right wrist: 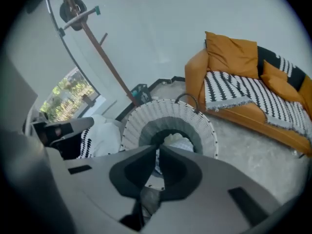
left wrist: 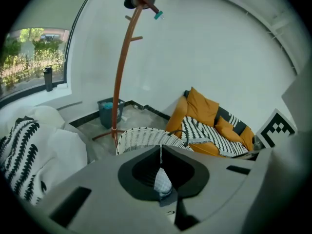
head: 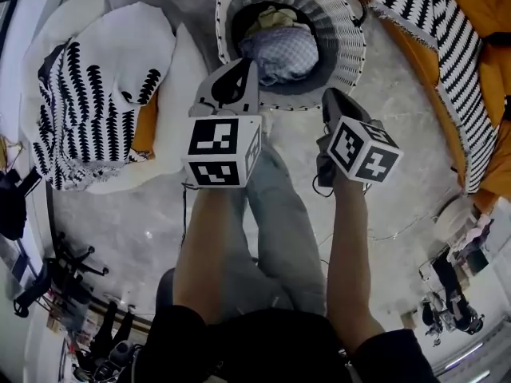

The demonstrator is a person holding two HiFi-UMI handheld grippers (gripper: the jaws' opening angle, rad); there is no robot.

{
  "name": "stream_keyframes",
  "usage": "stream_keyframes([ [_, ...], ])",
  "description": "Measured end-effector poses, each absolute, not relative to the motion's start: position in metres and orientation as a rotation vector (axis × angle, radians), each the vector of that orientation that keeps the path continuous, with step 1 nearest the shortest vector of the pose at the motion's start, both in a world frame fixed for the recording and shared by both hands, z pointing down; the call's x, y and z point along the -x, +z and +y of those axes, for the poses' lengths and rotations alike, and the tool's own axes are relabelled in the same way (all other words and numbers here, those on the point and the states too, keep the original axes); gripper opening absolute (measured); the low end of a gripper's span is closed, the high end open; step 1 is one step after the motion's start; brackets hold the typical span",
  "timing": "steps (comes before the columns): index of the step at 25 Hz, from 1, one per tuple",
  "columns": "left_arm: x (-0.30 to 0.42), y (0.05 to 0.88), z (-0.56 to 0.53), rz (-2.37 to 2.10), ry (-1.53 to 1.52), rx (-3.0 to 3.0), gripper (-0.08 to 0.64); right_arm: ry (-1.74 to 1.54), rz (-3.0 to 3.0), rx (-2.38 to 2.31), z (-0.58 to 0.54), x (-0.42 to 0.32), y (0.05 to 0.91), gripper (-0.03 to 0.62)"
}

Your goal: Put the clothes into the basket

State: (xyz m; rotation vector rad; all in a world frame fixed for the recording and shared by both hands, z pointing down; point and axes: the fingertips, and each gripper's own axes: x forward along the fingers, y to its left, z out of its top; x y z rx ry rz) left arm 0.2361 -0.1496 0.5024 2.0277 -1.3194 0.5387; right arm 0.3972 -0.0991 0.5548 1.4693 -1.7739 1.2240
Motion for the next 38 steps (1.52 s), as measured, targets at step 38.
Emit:
stream_keyframes([
  [38, -0.089, 0.066, -0.090, -1.907, -0.048, -2.229, 0.008, 0.647, -2.989, -1.280, -0.121, -0.212, 0.079, 0.011],
])
